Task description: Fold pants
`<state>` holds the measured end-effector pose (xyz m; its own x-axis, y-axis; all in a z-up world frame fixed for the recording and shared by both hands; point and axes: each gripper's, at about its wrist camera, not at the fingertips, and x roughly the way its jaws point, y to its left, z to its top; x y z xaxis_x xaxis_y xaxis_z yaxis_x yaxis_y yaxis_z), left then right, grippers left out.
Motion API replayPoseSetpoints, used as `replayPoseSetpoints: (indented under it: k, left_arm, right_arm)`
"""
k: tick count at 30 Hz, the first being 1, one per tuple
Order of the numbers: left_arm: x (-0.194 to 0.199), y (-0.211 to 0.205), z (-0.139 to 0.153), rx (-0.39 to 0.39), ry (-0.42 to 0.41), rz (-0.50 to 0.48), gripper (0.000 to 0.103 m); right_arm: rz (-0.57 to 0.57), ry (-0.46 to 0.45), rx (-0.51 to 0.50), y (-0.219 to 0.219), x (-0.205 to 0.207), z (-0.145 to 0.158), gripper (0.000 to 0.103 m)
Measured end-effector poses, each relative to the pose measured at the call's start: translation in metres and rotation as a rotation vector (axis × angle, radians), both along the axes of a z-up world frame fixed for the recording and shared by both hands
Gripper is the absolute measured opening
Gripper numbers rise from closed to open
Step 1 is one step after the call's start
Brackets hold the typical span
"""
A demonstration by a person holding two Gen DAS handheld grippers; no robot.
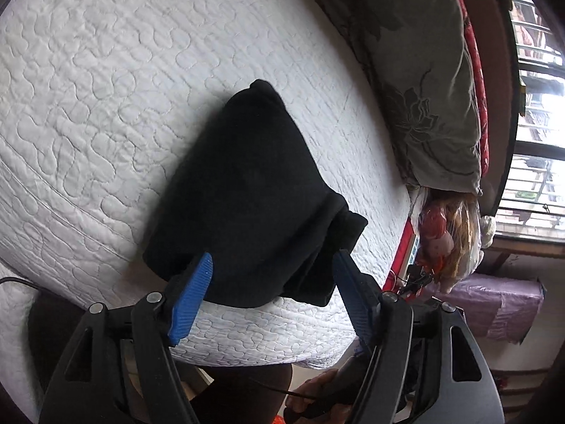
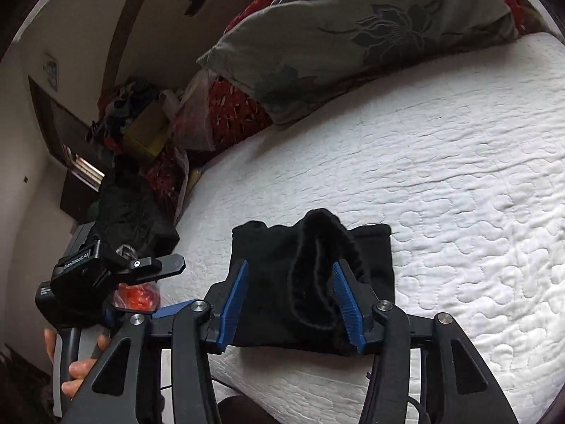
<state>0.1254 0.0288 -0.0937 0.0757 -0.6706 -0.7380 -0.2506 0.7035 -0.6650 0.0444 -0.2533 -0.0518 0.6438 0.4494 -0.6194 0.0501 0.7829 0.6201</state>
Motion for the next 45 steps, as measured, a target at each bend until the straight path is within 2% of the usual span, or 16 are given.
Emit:
replayPoseSetpoints:
  k: [2, 3, 4, 5, 8, 9, 11, 14, 17, 22, 26, 29, 32, 34, 37, 45]
  left_arm:
    - [0.002, -0.008, -0.013, 0.024, 0.024, -0.006, 0.070]
    - [0.003, -0.011, -0.020, 0.053, 0.031, -0.016, 0.070]
    - [0.001, -0.017, -0.026, 0.077, 0.043, -0.026, 0.070]
    - [0.003, -0.020, -0.035, 0.082, 0.059, -0.034, 0.070]
    - [0.002, -0.017, -0.038, 0.074, 0.063, -0.014, 0.070]
    - [0.000, -0.015, -0.034, 0.065, 0.056, -0.021, 0.070]
    - [-0.002, -0.007, -0.021, 0.024, 0.025, -0.019, 0.070]
    - [0.003, -0.002, 0.000, -0.034, -0.030, 0.003, 0.070]
    - [0.018, -0.010, 0.008, -0.040, -0.054, 0.003, 0.070]
    - [0.044, -0.021, -0.014, -0.024, -0.028, 0.027, 0.070]
    - [0.054, -0.029, -0.041, 0.017, 0.017, 0.017, 0.070]
    - [0.056, -0.032, -0.038, -0.006, 0.027, 0.007, 0.072]
    - [0.047, -0.021, -0.025, -0.036, -0.007, -0.017, 0.072]
    - [0.035, -0.011, -0.016, -0.011, -0.047, -0.019, 0.072]
    - [0.018, 0.005, -0.010, 0.058, -0.098, -0.008, 0.072]
    - [0.003, 0.026, -0.012, 0.220, -0.136, -0.007, 0.072]
  right_arm:
    - [0.011, 0.059, -0.116, 0.018, 0.013, -0.008, 0.053]
    - [0.012, 0.069, -0.172, 0.024, 0.014, -0.011, 0.048]
    - [0.005, 0.061, -0.191, 0.023, 0.013, -0.013, 0.025]
    - [-0.019, 0.062, -0.179, 0.015, 0.009, -0.016, 0.015]
    - [-0.107, 0.147, -0.068, -0.024, -0.002, -0.049, 0.014]
    - [-0.117, 0.178, -0.024, -0.035, -0.004, -0.060, 0.015]
    - [-0.119, 0.187, 0.036, -0.045, -0.007, -0.066, 0.032]
    - [-0.133, 0.148, 0.031, -0.051, -0.015, -0.047, 0.035]
    - [-0.144, 0.031, 0.068, -0.053, -0.022, -0.017, 0.035]
    - [-0.019, -0.059, 0.061, -0.014, -0.002, 0.000, 0.035]
    - [-0.023, 0.011, -0.011, -0.007, 0.016, -0.026, 0.031]
    - [-0.035, 0.077, 0.024, -0.017, 0.025, -0.054, 0.022]
    - [-0.016, 0.073, 0.061, -0.023, 0.023, -0.048, 0.025]
    - [-0.040, 0.054, 0.127, -0.034, 0.013, -0.040, 0.030]
    - [-0.074, 0.050, 0.148, -0.048, -0.006, -0.034, 0.053]
    - [-0.112, 0.153, 0.159, -0.055, -0.025, -0.056, 0.059]
